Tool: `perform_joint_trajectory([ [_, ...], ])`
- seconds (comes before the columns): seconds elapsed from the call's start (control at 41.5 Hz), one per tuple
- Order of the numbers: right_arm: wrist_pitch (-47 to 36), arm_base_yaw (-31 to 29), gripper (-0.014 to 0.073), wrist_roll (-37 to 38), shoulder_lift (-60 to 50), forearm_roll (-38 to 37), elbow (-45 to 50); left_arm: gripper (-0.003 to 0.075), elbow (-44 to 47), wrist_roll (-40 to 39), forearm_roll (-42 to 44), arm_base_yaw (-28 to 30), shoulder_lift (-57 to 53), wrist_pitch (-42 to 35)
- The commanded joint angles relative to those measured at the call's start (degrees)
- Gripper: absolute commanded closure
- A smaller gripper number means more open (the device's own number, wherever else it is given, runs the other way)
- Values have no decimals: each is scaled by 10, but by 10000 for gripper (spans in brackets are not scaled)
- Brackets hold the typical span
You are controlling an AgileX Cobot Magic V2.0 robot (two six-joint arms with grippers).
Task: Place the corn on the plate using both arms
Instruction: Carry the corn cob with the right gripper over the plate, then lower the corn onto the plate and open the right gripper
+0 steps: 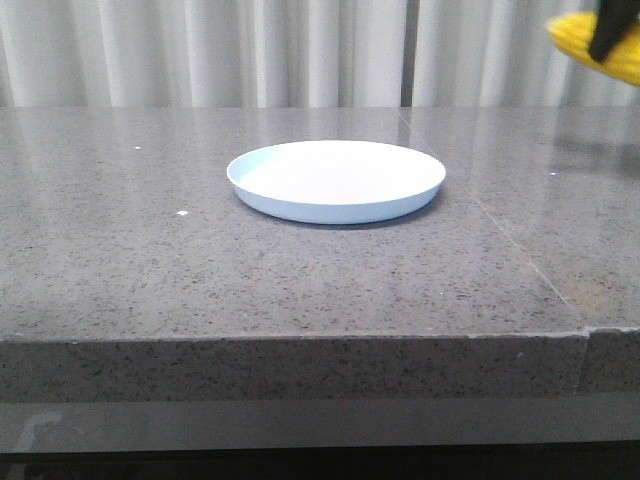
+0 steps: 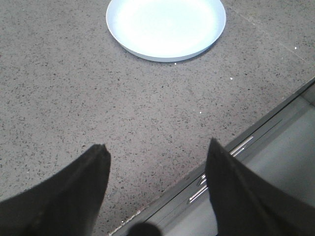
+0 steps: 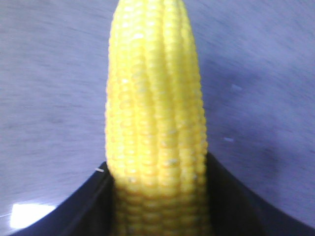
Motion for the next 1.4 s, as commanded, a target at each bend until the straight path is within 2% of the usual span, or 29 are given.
perform_joint_trajectory([
  [0.0, -14, 51, 320, -7, -55, 28, -20, 300, -15, -6, 0, -5, -1, -40],
  [0.193, -11, 166, 320, -6, -61, 57, -18, 300, -15, -6, 0, -5, -1, -40],
  [0.361, -11, 230, 320, 3, -40, 69, -17, 300, -15, -6, 0, -5, -1, -40],
  [0.506, -11, 253, 320, 6, -5, 71, -17, 300, -15, -6, 0, -5, -1, -40],
  [0.771, 3, 254, 317, 14, 62, 72, -17, 300, -15, -6, 0, -5, -1, -40],
  [0.867, 5, 254, 268, 14, 75, 72, -17, 300, -15, -6, 0, -5, -1, -40],
  [1.035, 4, 254, 3, 15, 71, 77, -17, 300, -15, -6, 0, -5, -1, -40],
  [1.084, 0, 254, -37, 15, 60, 76, -17, 300, -15, -6, 0, -5, -1, -40],
  [1.228, 5, 254, -52, 15, 23, 58, -17, 300, -15, -6, 0, -5, -1, -40],
  [1.373, 61, 254, -52, 5, -40, 42, -14, 300, -15, -6, 0, -5, -1, -40],
])
